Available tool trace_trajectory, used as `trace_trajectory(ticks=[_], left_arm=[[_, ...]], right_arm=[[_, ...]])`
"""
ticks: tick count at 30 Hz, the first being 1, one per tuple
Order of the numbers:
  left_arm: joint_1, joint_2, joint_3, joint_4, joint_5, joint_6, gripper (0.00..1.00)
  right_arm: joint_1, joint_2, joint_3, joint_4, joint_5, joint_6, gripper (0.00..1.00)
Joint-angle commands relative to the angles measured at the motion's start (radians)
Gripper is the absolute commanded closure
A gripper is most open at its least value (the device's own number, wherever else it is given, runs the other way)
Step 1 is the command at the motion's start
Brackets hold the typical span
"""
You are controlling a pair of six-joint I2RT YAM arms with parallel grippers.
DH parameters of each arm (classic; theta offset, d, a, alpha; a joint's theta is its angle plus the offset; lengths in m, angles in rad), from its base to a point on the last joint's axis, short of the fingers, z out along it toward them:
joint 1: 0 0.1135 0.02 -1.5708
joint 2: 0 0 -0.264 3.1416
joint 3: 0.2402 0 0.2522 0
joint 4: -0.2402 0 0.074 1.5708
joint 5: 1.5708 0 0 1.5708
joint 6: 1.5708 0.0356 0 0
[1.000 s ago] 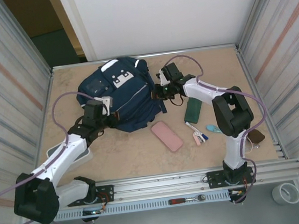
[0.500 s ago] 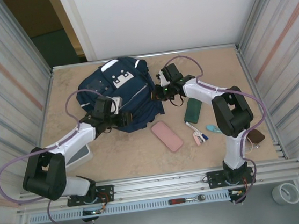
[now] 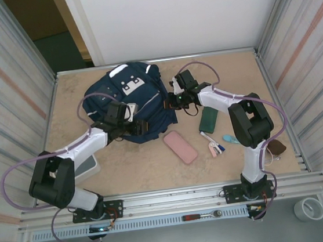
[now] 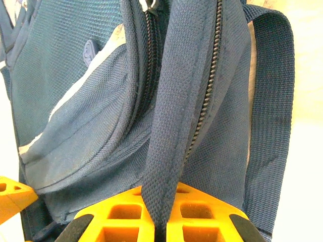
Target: Pack books, pencil case, and school supplies into a backpack
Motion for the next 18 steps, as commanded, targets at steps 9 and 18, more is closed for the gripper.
trace_trajectory(ticks=[9, 18], left_arm=[[-0.053, 0.130, 0.057, -0.191, -0.161, 0.052, 0.43], [-0.056, 0.147, -0.002, -0.174, -0.202, 0.030, 0.53]], right_arm=[[0.008, -0.016, -0.044, 0.048, -0.014, -0.011, 0.99], [0.036, -0.031, -0.087, 0.044, 0.027, -0.028, 0.99]])
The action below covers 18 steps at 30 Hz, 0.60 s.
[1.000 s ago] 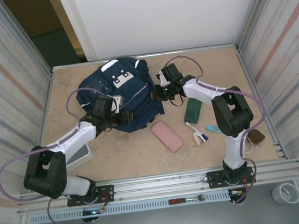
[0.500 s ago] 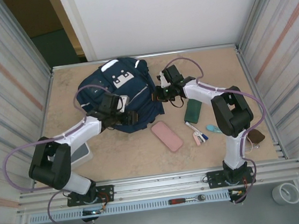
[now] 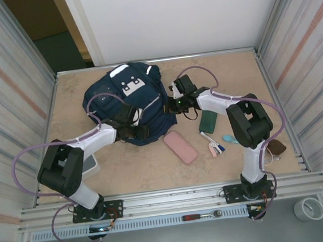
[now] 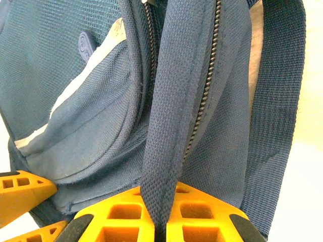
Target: Pack books, pencil case, and school supplies into a backpack
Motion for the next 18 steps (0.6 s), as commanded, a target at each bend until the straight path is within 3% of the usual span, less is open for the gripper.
trace_trajectory(ticks=[1, 11, 18], left_arm=[[0.001, 0.034, -0.040, -0.081, -0.058, 0.004, 0.55], [-0.005, 0.054, 0.015, -0.088, -0.058, 0.028, 0.76], [0.001, -0.034, 0.014, -0.090, -0.101, 0.037, 0.94]], right_arm=[[0.013, -0.030, -0.022, -0.007, 0.003, -0.028, 0.99], [0.017, -0.039, -0.031, -0.013, 0.004, -0.032, 0.99], [0.016, -0.037, -0.033, -0.016, 0.004, -0.033, 0.99]])
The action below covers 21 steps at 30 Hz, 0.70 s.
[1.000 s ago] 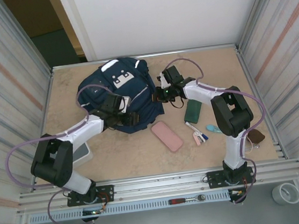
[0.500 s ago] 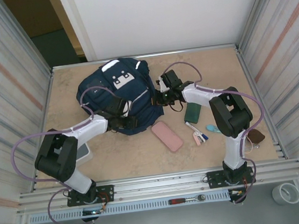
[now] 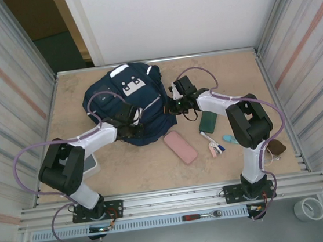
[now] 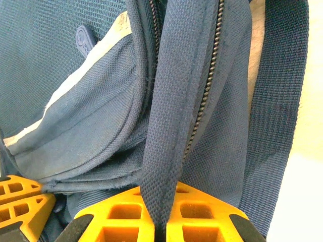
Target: Pack books, pencil case, and school supplies into a backpack
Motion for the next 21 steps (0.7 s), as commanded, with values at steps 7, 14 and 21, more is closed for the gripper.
trace_trajectory(ticks=[7, 14, 21], left_arm=[[0.063, -0.156, -0.049, -0.036, 0.000, -0.008, 1.00], [0.106, -0.188, -0.072, -0.046, 0.026, 0.008, 1.00], [0.155, -0.241, -0.122, 0.003, 0.055, -0.012, 1.00]], right_arm=[[-0.001, -0.041, -0.018, -0.034, -0.004, -0.036, 1.00], [-0.027, -0.060, -0.031, -0.031, 0.001, -0.036, 1.00], [-0.042, -0.069, -0.047, -0.023, 0.005, -0.035, 1.00]])
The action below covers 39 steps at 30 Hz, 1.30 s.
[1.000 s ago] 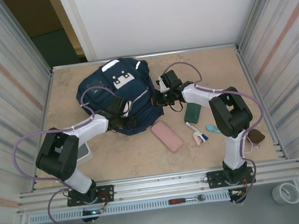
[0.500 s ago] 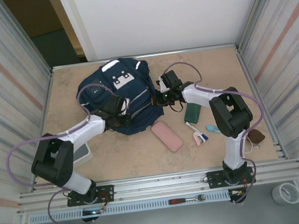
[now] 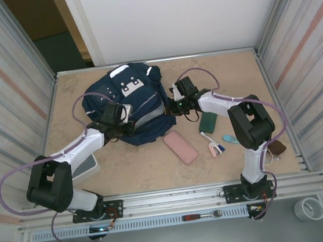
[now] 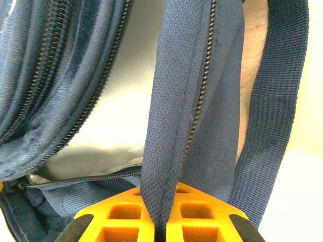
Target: Pack books, pencil case, and school supplies into a backpack
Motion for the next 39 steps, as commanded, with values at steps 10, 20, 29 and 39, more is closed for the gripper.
trace_trajectory(ticks=[10, 20, 29, 39], left_arm=[[0.072, -0.227, -0.059, 0.152, 0.088, -0.001, 1.00], [0.074, -0.175, -0.013, 0.163, 0.109, 0.185, 1.00], [0.096, -0.218, -0.031, 0.171, 0.166, 0.241, 1.00], [0.098, -0.218, -0.034, 0.162, 0.181, 0.239, 1.00]], right_arm=[[0.017, -0.033, -0.021, 0.033, -0.059, 0.003, 0.98], [0.188, -0.157, 0.033, -0.053, 0.083, -0.243, 0.61], [0.276, -0.254, 0.034, -0.028, 0.436, -0.644, 0.23], [0.279, -0.084, 0.212, -0.005, 0.439, -0.875, 0.18]])
